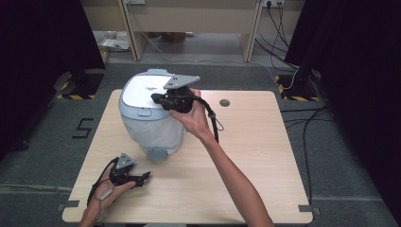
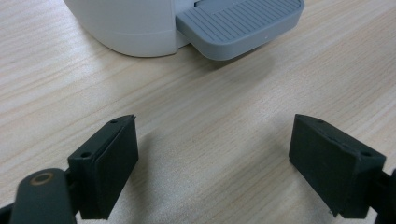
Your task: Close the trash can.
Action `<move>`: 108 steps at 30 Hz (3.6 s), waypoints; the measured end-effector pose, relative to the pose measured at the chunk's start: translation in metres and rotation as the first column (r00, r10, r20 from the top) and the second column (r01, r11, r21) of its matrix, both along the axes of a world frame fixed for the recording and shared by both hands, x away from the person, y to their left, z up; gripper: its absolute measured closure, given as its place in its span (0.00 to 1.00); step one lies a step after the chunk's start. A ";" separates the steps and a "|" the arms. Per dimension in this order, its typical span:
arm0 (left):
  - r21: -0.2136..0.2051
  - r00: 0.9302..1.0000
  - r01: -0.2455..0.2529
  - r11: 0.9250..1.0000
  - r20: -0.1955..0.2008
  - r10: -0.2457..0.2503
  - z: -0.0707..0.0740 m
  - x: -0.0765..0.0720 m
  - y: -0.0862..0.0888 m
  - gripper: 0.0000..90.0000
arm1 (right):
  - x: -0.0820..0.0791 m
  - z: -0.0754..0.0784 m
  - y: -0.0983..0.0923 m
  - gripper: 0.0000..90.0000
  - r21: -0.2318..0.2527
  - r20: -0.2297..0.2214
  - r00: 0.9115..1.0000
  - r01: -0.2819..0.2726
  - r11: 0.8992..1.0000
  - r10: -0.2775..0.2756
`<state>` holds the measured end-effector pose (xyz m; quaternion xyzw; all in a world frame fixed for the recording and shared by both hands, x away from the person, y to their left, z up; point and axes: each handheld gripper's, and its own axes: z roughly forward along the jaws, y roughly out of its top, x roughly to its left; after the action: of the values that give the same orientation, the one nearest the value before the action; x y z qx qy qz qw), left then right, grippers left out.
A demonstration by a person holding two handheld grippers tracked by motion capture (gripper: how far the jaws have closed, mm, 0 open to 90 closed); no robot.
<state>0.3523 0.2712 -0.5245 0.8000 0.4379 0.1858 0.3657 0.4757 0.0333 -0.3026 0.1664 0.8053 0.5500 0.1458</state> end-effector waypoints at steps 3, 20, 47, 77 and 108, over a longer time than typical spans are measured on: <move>0.000 1.000 0.000 1.000 0.000 0.000 0.000 0.000 0.000 0.16 | -0.003 0.000 0.005 0.98 -0.008 0.004 1.000 -0.003 1.000 0.003; 0.000 1.000 0.000 1.000 0.001 0.000 0.000 0.000 0.000 0.16 | -0.017 0.001 0.009 0.94 -0.064 0.026 1.000 0.009 0.998 -0.007; -0.003 1.000 -0.002 1.000 0.004 0.002 0.000 0.000 0.000 0.16 | -0.037 -0.041 -0.153 0.30 0.008 -0.039 0.914 0.404 0.915 -0.403; -0.002 1.000 -0.003 1.000 0.003 0.003 0.000 0.000 0.000 0.16 | -0.075 -0.119 -0.211 0.18 -0.057 -0.122 0.843 0.522 0.851 -0.525; 0.000 1.000 -0.006 1.000 0.002 0.006 0.000 0.001 0.000 0.15 | -0.105 -0.204 -0.225 0.18 -0.225 -0.201 0.788 0.540 0.811 -0.581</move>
<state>0.3528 0.2710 -0.5250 0.7984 0.4401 0.1875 0.3657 0.3707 -0.1913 -0.5061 0.4574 0.7713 0.3906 0.2082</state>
